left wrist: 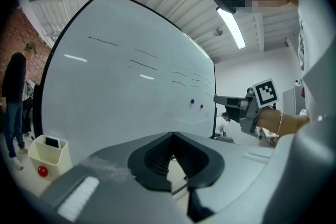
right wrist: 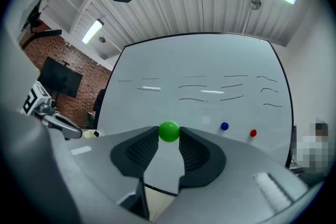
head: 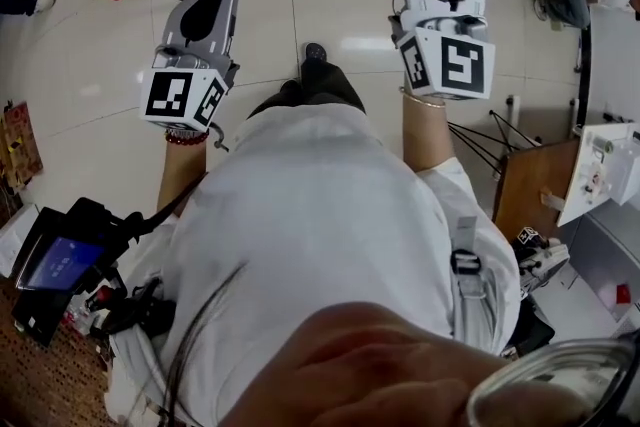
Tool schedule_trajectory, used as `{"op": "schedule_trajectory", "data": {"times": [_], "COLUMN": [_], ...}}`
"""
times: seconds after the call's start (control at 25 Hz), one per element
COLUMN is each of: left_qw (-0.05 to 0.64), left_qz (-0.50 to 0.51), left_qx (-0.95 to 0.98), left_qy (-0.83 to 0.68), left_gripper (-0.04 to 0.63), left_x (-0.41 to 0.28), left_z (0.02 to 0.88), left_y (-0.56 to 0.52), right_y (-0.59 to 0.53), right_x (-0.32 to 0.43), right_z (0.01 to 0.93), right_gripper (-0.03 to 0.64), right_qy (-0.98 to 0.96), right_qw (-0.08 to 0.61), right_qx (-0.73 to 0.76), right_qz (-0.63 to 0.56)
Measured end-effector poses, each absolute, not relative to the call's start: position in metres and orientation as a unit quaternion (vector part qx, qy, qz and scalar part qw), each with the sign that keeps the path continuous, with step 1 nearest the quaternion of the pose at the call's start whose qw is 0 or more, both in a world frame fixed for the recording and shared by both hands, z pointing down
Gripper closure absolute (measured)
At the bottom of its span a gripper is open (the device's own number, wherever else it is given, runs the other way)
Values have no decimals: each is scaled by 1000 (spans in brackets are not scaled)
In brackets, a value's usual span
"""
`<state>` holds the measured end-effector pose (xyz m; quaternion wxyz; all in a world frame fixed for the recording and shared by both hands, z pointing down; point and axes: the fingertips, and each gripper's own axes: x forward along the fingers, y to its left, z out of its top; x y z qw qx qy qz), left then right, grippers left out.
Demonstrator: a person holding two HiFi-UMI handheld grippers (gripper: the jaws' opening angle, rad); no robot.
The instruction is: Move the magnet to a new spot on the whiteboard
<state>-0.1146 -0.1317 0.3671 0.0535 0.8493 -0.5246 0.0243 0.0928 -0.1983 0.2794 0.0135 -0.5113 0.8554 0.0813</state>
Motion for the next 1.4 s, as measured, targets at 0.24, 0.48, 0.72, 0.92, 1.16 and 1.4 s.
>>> {"op": "schedule_trajectory", "data": {"times": [0.24,0.48,0.72,0.92,1.16,1.4], "left_qw": [61,38,33,25,27,31], "left_qz": [13,16,-3,1,5,3], "left_qx": [862,860,858,860,855,847], "left_qy": [-503,-509,-513,-510,-518,-531], "left_gripper": [589,589,589,589,589,589], "left_x": [-98,-98,-98,-92,-95,-105], "left_z": [368,357,347,344,345,346], "left_y": [-126,-134,-143,-146,-150,-150], "right_y": [-174,-178,-183,-182,-183,-184], "right_x": [101,93,79,69,65,65], "right_z": [276,276,292,294,301,299], "right_gripper": [491,491,491,491,491,491], "right_qy": [850,862,876,883,885,886], "right_qw": [6,19,14,10,7,6], "right_qx": [-521,-502,-481,-467,-464,-463], "right_qz": [78,70,45,41,32,34]}}
